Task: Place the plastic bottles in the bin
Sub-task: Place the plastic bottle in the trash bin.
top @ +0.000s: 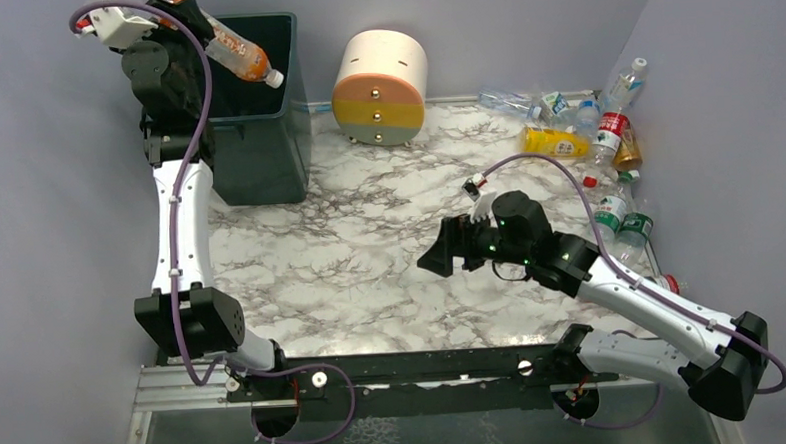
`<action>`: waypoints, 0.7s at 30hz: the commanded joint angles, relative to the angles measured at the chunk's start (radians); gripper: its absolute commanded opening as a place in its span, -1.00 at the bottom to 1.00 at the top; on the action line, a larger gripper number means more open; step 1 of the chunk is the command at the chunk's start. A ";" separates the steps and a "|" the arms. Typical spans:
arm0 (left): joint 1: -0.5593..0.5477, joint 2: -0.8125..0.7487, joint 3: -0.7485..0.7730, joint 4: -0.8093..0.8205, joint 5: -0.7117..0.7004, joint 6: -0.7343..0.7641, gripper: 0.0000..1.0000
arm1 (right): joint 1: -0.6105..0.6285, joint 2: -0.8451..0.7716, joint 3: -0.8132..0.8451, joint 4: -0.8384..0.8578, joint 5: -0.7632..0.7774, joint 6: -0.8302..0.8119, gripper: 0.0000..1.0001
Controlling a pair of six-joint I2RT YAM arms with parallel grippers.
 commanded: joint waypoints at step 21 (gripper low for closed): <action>0.086 0.226 0.236 -0.364 0.108 0.026 0.98 | -0.099 0.159 0.249 -0.295 0.374 0.047 0.99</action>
